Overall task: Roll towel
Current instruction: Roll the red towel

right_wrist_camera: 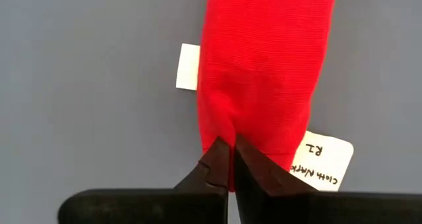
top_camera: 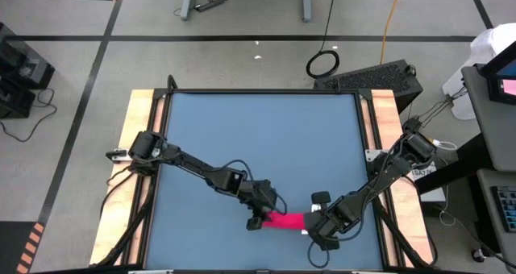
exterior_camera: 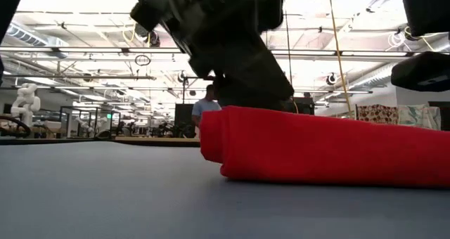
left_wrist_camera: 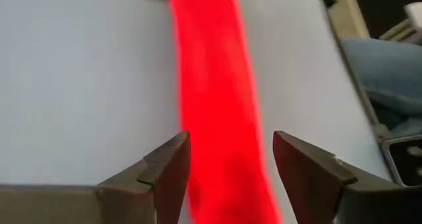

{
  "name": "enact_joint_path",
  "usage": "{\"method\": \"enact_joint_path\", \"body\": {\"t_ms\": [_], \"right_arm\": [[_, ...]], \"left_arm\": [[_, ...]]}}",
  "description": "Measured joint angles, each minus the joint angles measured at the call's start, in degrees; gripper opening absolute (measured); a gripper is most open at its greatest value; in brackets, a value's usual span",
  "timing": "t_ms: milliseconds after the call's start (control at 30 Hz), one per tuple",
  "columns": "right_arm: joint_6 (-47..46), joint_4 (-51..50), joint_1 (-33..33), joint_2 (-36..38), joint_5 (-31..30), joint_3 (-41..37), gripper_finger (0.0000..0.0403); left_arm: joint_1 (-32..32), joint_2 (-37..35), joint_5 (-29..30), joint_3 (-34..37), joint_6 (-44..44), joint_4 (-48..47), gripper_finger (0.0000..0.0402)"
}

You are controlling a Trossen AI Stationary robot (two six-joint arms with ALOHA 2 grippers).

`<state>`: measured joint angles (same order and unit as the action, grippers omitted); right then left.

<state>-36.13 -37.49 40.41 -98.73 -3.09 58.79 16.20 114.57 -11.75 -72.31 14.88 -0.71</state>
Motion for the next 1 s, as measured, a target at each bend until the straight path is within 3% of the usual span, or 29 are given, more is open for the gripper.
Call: {"method": "enact_joint_path", "body": {"t_ms": [167,333,533,1000], "right_arm": [[0.38,0.61,-0.01,0.03,0.21,-0.12,0.0],[0.54,0.63,0.0,0.03,0.21,-0.12,0.0],[0.32,0.47,0.01,0.81,-0.74,-0.14,0.0001],[-3.14,0.6,2.3,11.74,-8.48,-0.14,0.0115]], "left_arm": [[1.89,0.6,2.55,0.01,-3.26,3.01,0.0182],[2.75,0.67,8.92,0.72,-5.16,4.32,0.0099],[2.37,2.19,10.17,2.5,-4.3,3.85,0.0008],[1.8,4.38,12.38,2.4,-3.33,5.84,0.0027]]}}
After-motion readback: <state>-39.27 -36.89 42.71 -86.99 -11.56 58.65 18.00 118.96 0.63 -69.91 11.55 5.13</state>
